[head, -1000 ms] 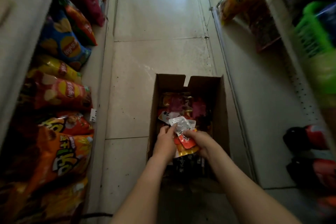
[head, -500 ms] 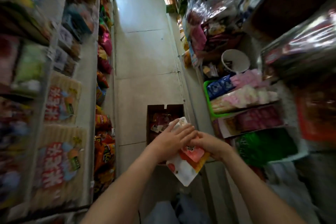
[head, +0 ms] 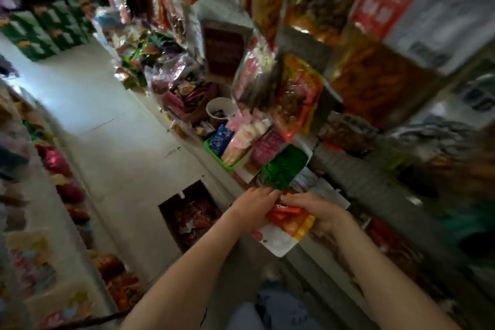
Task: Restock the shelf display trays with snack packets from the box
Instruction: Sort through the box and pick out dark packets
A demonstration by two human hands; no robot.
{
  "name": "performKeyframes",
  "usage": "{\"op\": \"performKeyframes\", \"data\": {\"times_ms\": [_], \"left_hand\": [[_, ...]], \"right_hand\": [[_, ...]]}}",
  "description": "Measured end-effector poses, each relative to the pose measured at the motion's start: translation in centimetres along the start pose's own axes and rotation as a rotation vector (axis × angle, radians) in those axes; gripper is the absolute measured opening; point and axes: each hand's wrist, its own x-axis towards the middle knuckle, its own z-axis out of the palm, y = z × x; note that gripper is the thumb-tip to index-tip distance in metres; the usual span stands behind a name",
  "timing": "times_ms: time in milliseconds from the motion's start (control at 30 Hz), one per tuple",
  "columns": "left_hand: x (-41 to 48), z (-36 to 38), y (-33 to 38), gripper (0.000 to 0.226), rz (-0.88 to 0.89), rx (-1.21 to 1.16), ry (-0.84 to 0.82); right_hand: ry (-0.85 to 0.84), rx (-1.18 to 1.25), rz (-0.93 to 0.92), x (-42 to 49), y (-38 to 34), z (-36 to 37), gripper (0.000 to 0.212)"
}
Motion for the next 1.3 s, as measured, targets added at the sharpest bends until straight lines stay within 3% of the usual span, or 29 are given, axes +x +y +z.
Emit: {"op": "performKeyframes", "data": {"times_ms": [167,267,367,433,567,767,900,1033,1133,1300], "left_hand": [[3.2,2.0,7.6,0.028,-0.21,-0.575,-0.166],[4.2,2.0,12.6,0.01,-0.34,-1.058,-0.279],[4.8,2.2,17.3,0.01,-0.4,-1.331,-0.506],[5.2,2.5,20.9,0.012,-0.402,-1.344,-0.633],[6.1,4.7,26.0,0.023,-0.361,-1.362,-0.718],[5.4,9.7,35.0,0.013,-0.334,-1.412,-0.728],[4.7,12.5,38.5,0.015,-0.369,-1.456,-0.702],[3.8,12.9,38.0,0.04,-0.457,-1.454,-0.638],[3.5,12.9,36.2,0.068,-0.471,-1.469,-0.579],[3.7,13.2,33.5,0.077,-0.504,-1.551,-0.485]], "right_hand": [[0.215,0.242,-0.106,-8.7,5.6,-6.0,0.027],[0.336,0.388,-0.163,-13.0,9.5,-9.1,0.007],[0.383,0.491,-0.198,-15.9,13.1,-11.4,0.011],[0.384,0.553,-0.214,-17.9,15.5,-13.1,0.015],[0.397,0.565,-0.24,-21.1,18.9,-16.2,0.018],[0.432,0.431,-0.203,-26.7,23.6,-21.9,0.043],[0.415,0.431,-0.139,-29.0,26.0,-24.7,0.031],[0.388,0.418,-0.139,-29.8,26.7,-26.0,0.008],[0.405,0.378,-0.142,-29.0,26.4,-25.9,0.008],[0.525,0.328,-0.147,-26.0,25.5,-24.8,0.011]]}}
